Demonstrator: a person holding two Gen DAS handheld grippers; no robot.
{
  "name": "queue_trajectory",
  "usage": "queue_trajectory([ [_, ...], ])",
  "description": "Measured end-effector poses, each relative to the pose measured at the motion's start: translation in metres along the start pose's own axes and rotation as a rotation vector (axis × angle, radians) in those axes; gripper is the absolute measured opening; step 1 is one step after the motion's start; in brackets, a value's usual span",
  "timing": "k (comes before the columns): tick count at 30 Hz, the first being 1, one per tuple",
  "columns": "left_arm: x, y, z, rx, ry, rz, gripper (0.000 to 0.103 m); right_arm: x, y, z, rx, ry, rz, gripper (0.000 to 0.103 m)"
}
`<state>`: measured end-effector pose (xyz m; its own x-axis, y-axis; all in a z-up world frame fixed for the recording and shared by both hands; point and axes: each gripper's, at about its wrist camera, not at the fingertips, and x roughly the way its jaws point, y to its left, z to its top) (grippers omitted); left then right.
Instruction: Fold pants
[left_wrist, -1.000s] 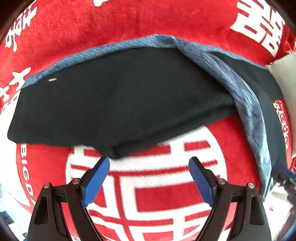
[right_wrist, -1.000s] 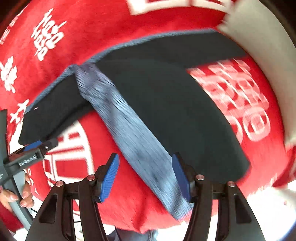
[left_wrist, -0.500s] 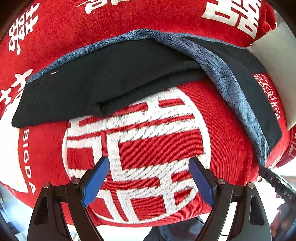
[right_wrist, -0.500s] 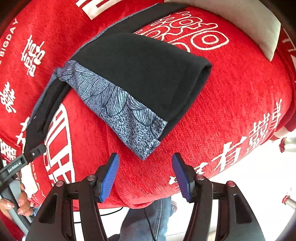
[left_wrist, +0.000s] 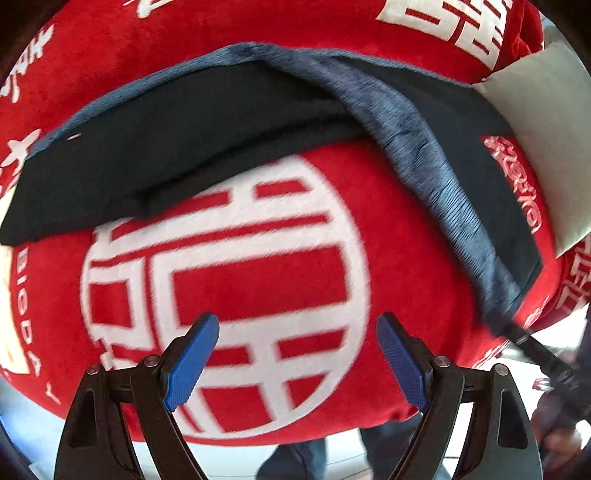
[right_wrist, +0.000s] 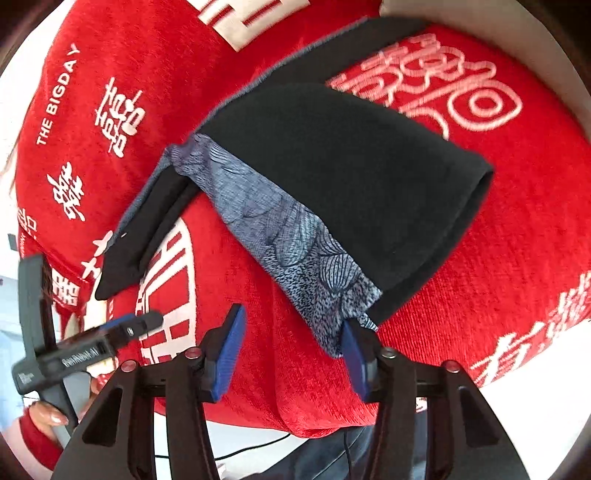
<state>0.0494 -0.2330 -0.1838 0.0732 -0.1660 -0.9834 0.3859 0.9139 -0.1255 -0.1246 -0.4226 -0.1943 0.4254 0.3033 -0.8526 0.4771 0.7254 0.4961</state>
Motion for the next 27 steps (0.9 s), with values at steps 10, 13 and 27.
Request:
queue_trajectory([
  [10, 0.026, -0.033, 0.066, -0.103, 0.077, -0.239, 0.088, -0.016, -0.015, 0.037, 0.071, 0.143, 0.212, 0.004],
  [13, 0.040, -0.039, 0.082, -0.170, 0.119, -0.353, 0.088, -0.040, -0.012, 0.058, 0.071, 0.136, 0.317, 0.003],
  [27, 0.057, -0.062, 0.109, -0.237, 0.219, -0.533, 0.009, -0.065, 0.005, 0.109, -0.025, 0.230, 0.430, 0.003],
])
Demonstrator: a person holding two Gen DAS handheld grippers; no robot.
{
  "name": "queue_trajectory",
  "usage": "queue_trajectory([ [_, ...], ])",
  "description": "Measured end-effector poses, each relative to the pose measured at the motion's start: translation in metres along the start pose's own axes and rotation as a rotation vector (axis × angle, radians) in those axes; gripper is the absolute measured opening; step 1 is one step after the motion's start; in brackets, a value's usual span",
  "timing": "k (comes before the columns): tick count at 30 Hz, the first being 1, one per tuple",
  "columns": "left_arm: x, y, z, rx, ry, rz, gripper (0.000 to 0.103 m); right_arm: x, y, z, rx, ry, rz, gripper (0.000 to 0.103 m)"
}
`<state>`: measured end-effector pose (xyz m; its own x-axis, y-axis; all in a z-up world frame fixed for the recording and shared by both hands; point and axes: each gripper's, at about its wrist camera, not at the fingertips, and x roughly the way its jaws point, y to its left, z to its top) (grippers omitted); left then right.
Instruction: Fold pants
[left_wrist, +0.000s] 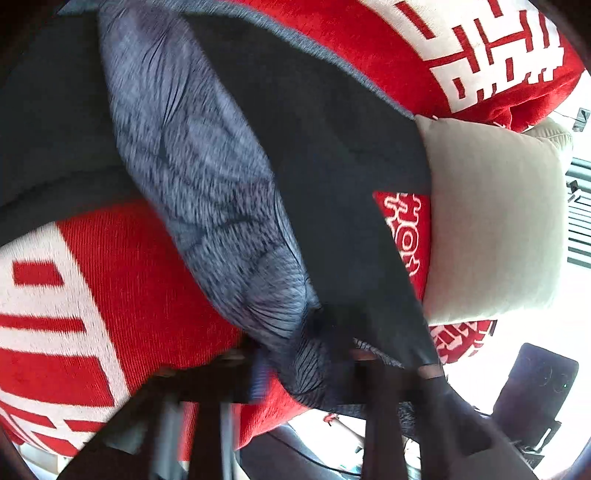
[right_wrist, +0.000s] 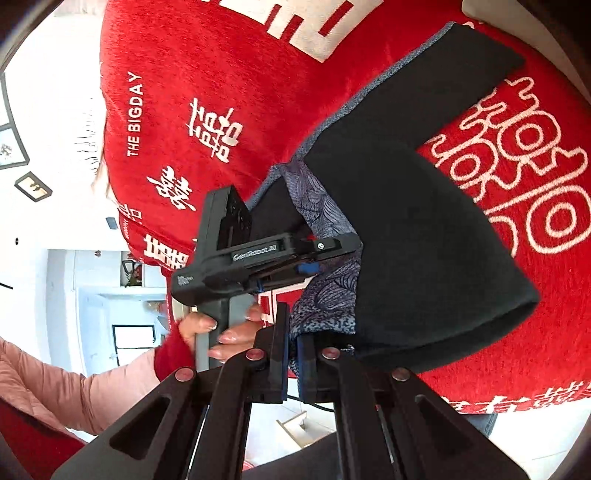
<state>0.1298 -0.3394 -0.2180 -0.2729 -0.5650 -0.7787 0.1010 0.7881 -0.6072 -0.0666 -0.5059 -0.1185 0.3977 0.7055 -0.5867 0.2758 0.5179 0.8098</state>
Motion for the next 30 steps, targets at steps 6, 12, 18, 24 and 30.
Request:
queue_trajectory([
  [6, -0.028, -0.050, 0.020, 0.121, -0.092, 0.097, 0.009, -0.022, 0.003, 0.033, -0.018, -0.021, -0.057, 0.003],
  [12, -0.033, -0.095, 0.078, 0.167, -0.170, 0.089, 0.009, -0.055, 0.015, 0.111, -0.122, -0.112, -0.154, 0.003],
  [18, -0.009, -0.119, 0.140, 0.205, -0.197, 0.135, 0.009, -0.050, 0.002, 0.206, -0.196, -0.154, -0.335, 0.003],
  [24, 0.023, -0.122, 0.172, 0.224, -0.192, 0.264, 0.041, -0.015, -0.045, 0.266, -0.193, -0.079, -0.473, 0.003],
  [30, 0.005, -0.111, 0.164, 0.215, -0.254, 0.332, 0.066, -0.009, -0.075, 0.289, -0.144, -0.051, -0.539, 0.006],
])
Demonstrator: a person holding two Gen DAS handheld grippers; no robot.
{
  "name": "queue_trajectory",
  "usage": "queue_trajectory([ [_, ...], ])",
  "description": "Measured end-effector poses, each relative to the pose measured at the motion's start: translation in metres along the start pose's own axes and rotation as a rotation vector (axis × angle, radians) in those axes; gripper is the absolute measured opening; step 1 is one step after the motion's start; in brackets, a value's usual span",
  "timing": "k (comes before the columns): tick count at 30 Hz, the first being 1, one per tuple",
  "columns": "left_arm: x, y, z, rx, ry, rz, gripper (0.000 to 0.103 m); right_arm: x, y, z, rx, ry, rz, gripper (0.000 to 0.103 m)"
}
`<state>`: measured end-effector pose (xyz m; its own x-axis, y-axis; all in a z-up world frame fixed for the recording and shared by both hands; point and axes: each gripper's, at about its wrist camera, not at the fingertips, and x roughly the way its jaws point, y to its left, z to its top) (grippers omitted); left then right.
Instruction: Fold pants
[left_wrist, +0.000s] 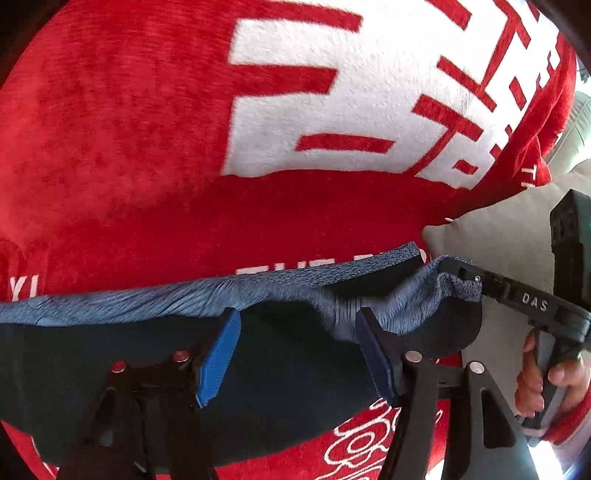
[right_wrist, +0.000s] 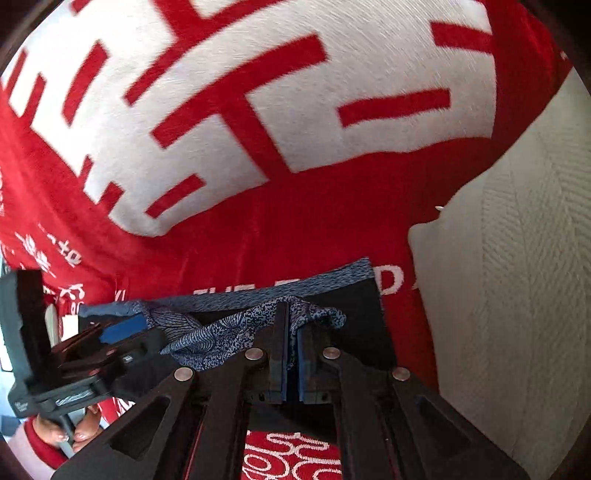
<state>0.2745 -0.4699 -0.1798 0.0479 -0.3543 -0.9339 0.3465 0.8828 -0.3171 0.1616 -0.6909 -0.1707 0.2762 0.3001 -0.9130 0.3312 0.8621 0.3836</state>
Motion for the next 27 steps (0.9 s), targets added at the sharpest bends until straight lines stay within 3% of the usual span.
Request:
queue_trajectory([
  [2, -0.005, 0.005, -0.006, 0.012, -0.003, 0.056, 0.066, -0.003, -0.001, 0.001, -0.004, -0.002, -0.042, 0.010],
  [5, -0.011, 0.016, -0.016, 0.044, -0.017, 0.137, 0.066, -0.013, 0.001, -0.001, -0.007, -0.002, -0.039, 0.014],
  [6, -0.012, 0.021, -0.021, 0.050, -0.016, 0.169, 0.066, -0.017, 0.003, -0.003, -0.010, -0.006, -0.042, 0.024],
  [8, -0.010, 0.030, -0.027, 0.044, -0.004, 0.198, 0.066, -0.026, 0.007, -0.005, -0.017, -0.024, -0.052, 0.057],
  [9, -0.006, 0.037, -0.031, 0.037, 0.011, 0.210, 0.066, -0.032, 0.008, -0.006, -0.018, -0.054, -0.077, 0.082],
  [10, -0.005, 0.040, -0.034, 0.034, 0.021, 0.223, 0.066, -0.040, 0.009, -0.008, -0.027, -0.094, -0.074, 0.081],
  [13, 0.005, 0.051, -0.044, 0.021, 0.042, 0.266, 0.066, -0.047, 0.014, -0.009, -0.046, -0.083, -0.054, 0.080],
  [14, 0.006, 0.053, -0.046, 0.019, 0.040, 0.278, 0.066, -0.047, 0.016, -0.010, -0.050, -0.079, -0.062, 0.076],
  [16, 0.008, 0.058, -0.050, 0.013, 0.024, 0.307, 0.066, -0.039, 0.020, -0.013, -0.062, -0.046, -0.086, 0.047],
  [18, 0.011, 0.062, -0.054, 0.006, 0.024, 0.318, 0.066, -0.021, 0.020, -0.015, -0.071, 0.004, -0.109, 0.034],
  [20, 0.018, 0.065, -0.059, -0.010, 0.026, 0.319, 0.068, -0.002, 0.019, -0.014, -0.072, 0.037, -0.121, 0.033],
  [21, 0.020, 0.067, -0.062, -0.016, 0.025, 0.323, 0.076, 0.008, 0.015, -0.013, -0.077, 0.043, -0.136, 0.033],
  [23, 0.022, 0.070, -0.071, -0.017, 0.016, 0.339, 0.080, 0.028, 0.006, -0.009, -0.099, 0.046, -0.225, 0.033],
  [25, 0.026, 0.069, -0.082, -0.017, 0.026, 0.326, 0.080, 0.038, -0.011, -0.009, -0.073, 0.067, -0.286, 0.011],
  [27, 0.024, 0.069, -0.089, -0.008, 0.021, 0.321, 0.080, 0.034, -0.009, -0.012, -0.085, 0.073, -0.306, 0.011],
])
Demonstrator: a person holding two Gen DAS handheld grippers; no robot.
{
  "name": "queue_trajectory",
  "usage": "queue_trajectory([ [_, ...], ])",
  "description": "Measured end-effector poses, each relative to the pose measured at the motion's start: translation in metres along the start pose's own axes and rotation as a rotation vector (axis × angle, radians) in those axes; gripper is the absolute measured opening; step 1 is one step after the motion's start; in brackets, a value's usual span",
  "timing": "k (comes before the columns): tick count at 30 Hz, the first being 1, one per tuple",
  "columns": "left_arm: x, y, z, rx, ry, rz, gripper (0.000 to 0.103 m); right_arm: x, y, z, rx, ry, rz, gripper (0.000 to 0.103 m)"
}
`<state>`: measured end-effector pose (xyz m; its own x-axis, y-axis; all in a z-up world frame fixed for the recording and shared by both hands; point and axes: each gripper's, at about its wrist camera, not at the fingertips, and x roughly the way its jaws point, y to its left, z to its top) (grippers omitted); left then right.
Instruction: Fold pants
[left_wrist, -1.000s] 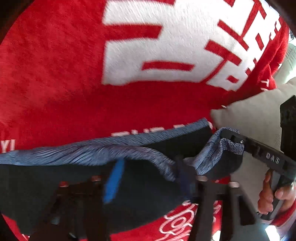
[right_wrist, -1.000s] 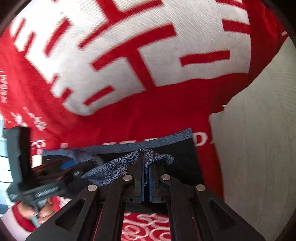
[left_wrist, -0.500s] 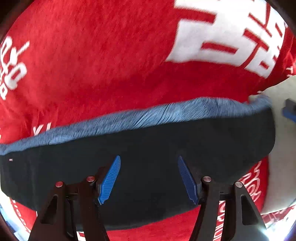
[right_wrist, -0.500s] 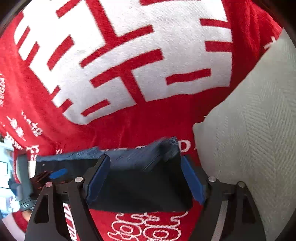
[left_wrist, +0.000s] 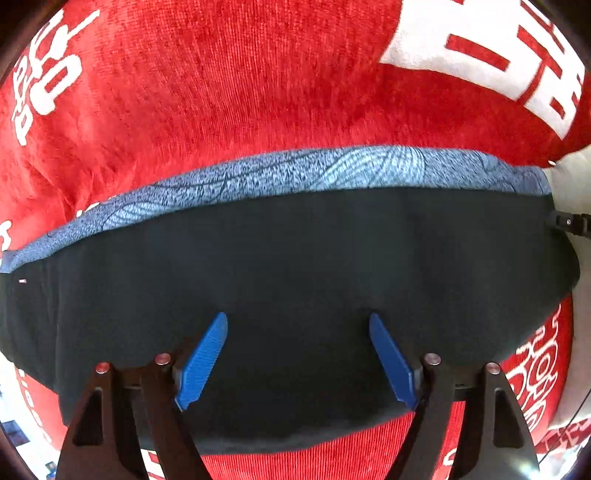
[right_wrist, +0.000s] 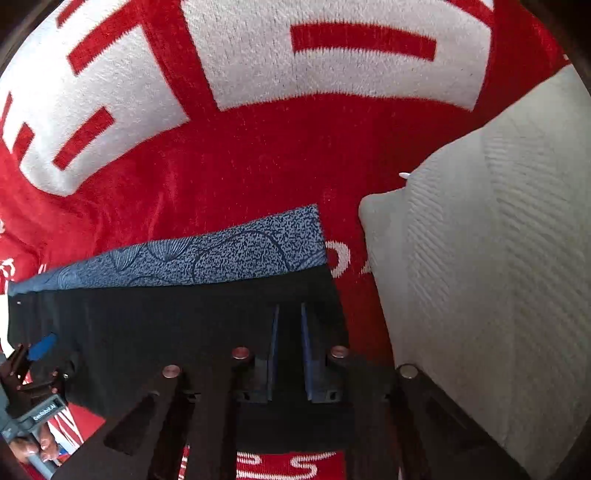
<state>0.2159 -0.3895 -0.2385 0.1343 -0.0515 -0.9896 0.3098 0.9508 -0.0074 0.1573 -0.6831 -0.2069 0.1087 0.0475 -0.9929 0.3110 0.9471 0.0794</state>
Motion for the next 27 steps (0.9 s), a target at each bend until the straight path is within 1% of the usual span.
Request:
queue_trajectory([
  [1, -0.002, 0.001, -0.004, 0.005, 0.000, 0.000, 0.080, -0.002, 0.002, -0.003, -0.010, 0.006, -0.017, 0.012],
  [2, -0.005, 0.003, -0.007, 0.004, 0.004, 0.002, 0.080, -0.003, 0.005, -0.006, -0.017, 0.010, -0.027, 0.015],
  [3, -0.007, 0.005, -0.008, 0.001, 0.006, 0.005, 0.080, -0.008, 0.007, -0.010, -0.015, 0.006, -0.019, 0.021],
  [4, -0.013, 0.008, -0.012, -0.002, 0.004, 0.015, 0.080, -0.014, 0.008, -0.015, -0.008, -0.005, 0.011, 0.034],
  [5, -0.018, 0.009, -0.014, -0.004, -0.001, 0.021, 0.080, -0.022, 0.008, -0.022, -0.001, -0.024, 0.048, 0.044],
  [6, -0.025, 0.014, -0.016, -0.009, -0.008, 0.026, 0.080, -0.030, 0.009, -0.030, -0.002, -0.049, 0.074, 0.058],
  [7, -0.030, 0.018, -0.020, -0.018, -0.012, 0.028, 0.080, -0.039, 0.013, -0.040, -0.019, -0.076, 0.089, 0.060],
  [9, -0.038, 0.028, -0.027, -0.039, -0.011, 0.021, 0.080, -0.046, 0.019, -0.056, -0.055, -0.077, 0.137, 0.060],
  [11, -0.042, 0.036, -0.033, -0.055, -0.006, 0.013, 0.080, -0.047, 0.021, -0.070, -0.036, -0.058, 0.219, 0.060],
  [12, -0.043, 0.038, -0.036, -0.051, -0.009, 0.019, 0.080, -0.045, 0.020, -0.075, -0.013, -0.044, 0.241, 0.060],
  [14, -0.043, 0.034, -0.040, -0.012, -0.020, 0.044, 0.080, -0.034, 0.012, -0.082, 0.059, -0.014, 0.249, 0.058],
  [15, -0.044, 0.033, -0.042, 0.000, -0.022, 0.049, 0.080, -0.031, 0.006, -0.083, 0.083, -0.004, 0.260, 0.052],
  [16, -0.039, 0.024, -0.035, 0.009, -0.021, 0.053, 0.080, -0.025, 0.000, -0.086, 0.132, 0.013, 0.285, 0.048],
  [17, -0.036, 0.016, -0.029, 0.009, -0.021, 0.050, 0.080, -0.022, -0.001, -0.088, 0.154, 0.020, 0.296, 0.047],
  [18, -0.037, 0.012, -0.030, 0.004, -0.021, 0.044, 0.080, -0.016, -0.002, -0.089, 0.185, 0.027, 0.302, 0.046],
  [20, -0.034, 0.009, -0.023, -0.012, -0.021, 0.033, 0.080, -0.013, -0.006, -0.095, 0.218, 0.027, 0.294, 0.045],
  [22, -0.033, 0.010, -0.019, -0.024, -0.021, 0.028, 0.080, -0.011, -0.006, -0.098, 0.251, 0.026, 0.309, 0.045],
  [25, -0.033, 0.007, -0.016, -0.025, -0.028, 0.022, 0.080, -0.013, -0.016, -0.101, 0.312, 0.019, 0.331, 0.045],
  [26, -0.034, 0.005, -0.015, -0.023, -0.031, 0.022, 0.080, -0.013, -0.012, -0.100, 0.322, 0.013, 0.332, 0.043],
  [27, -0.033, 0.003, -0.012, -0.021, -0.033, 0.023, 0.080, -0.018, -0.016, -0.101, 0.332, -0.002, 0.325, 0.031],
])
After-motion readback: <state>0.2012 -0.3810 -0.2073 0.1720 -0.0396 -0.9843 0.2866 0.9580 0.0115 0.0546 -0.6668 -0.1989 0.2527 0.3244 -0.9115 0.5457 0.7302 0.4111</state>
